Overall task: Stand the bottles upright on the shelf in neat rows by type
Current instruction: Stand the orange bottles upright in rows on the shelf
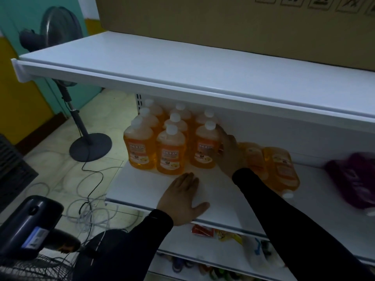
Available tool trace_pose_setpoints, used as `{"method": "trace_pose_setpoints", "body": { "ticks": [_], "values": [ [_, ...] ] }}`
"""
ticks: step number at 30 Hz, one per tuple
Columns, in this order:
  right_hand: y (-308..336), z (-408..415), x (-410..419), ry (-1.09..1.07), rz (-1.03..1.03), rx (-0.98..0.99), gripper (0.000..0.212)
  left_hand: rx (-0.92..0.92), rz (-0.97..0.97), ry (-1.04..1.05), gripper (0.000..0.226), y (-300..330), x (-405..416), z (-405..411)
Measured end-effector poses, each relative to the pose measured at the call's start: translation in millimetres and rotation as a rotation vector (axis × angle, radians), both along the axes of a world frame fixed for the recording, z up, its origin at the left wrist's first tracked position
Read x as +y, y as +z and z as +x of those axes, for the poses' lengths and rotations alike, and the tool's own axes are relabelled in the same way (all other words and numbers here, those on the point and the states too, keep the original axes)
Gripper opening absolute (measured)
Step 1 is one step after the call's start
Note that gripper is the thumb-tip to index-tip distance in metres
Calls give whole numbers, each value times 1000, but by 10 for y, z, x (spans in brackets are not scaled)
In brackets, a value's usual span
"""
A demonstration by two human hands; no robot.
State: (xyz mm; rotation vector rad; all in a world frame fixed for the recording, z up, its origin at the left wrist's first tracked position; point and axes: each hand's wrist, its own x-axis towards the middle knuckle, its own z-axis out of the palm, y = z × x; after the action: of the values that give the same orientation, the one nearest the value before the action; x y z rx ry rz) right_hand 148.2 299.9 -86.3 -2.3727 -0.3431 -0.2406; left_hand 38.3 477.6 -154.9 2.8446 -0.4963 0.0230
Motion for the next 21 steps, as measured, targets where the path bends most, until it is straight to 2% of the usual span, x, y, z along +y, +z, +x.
{"method": "trace_pose_setpoints", "body": {
  "ticks": [13,17,21],
  "values": [
    [-90,54,77,29,108,-10,81,-66,-25,18,95,-45,-5,22],
    [-38,33,70,43,67,0,86,-61,-25,24,95,-55,-4,26],
    [-47,-95,-99,-70,21,-22,86,-45,-34,30,96,-58,3,33]
  ]
}}
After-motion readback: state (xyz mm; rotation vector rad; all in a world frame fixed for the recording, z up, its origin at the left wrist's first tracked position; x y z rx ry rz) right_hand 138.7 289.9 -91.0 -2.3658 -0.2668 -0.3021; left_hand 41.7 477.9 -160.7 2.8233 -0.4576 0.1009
